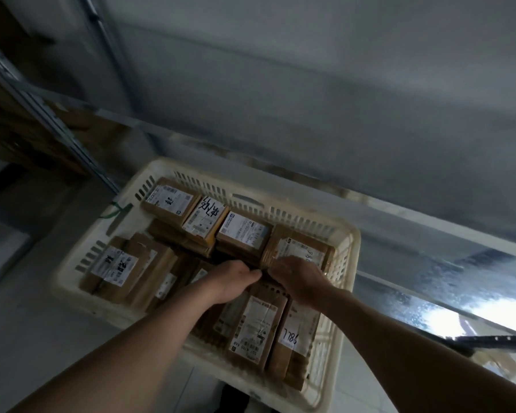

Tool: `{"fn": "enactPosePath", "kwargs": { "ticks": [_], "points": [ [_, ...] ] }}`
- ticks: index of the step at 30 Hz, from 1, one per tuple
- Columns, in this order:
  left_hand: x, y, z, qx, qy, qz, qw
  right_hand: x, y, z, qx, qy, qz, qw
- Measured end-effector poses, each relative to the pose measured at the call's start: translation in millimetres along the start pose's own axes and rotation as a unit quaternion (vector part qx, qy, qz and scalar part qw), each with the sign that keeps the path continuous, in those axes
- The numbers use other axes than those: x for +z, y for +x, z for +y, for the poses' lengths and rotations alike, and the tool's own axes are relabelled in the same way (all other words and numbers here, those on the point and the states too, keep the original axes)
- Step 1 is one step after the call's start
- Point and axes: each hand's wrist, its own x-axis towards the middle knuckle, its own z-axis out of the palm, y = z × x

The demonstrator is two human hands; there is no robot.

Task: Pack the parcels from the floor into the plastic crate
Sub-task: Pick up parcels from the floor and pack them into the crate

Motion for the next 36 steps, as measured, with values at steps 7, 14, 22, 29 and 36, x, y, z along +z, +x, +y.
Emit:
{"fn": "enactPosePath", "kwargs": {
  "ticks": [7,14,22,29,36],
  "points": [
    [-16,-27,38,0.091,-0.018,0.011,0.996,-26,-55,-18,0.006,0.117,0.13,0.985],
    [-4,-53,82,0.187,-0.032,-0.014,0.982,-35,-125,-12,0.03,0.211,0.273,0.938],
    [69,-78,138,0.259,-0.045,-0.065,0.963,-39,-214,44,0.104,0.282,0.438,0.847],
    [161,-122,188,0.288,-0.048,-0.111,0.95,-35,-310,108,0.138,0.37,0.544,0.741],
    [283,-168,235,0.315,-0.018,-0.14,0.938,-26,-433,202,0.186,0.345,0.583,0.712]
  ]
}}
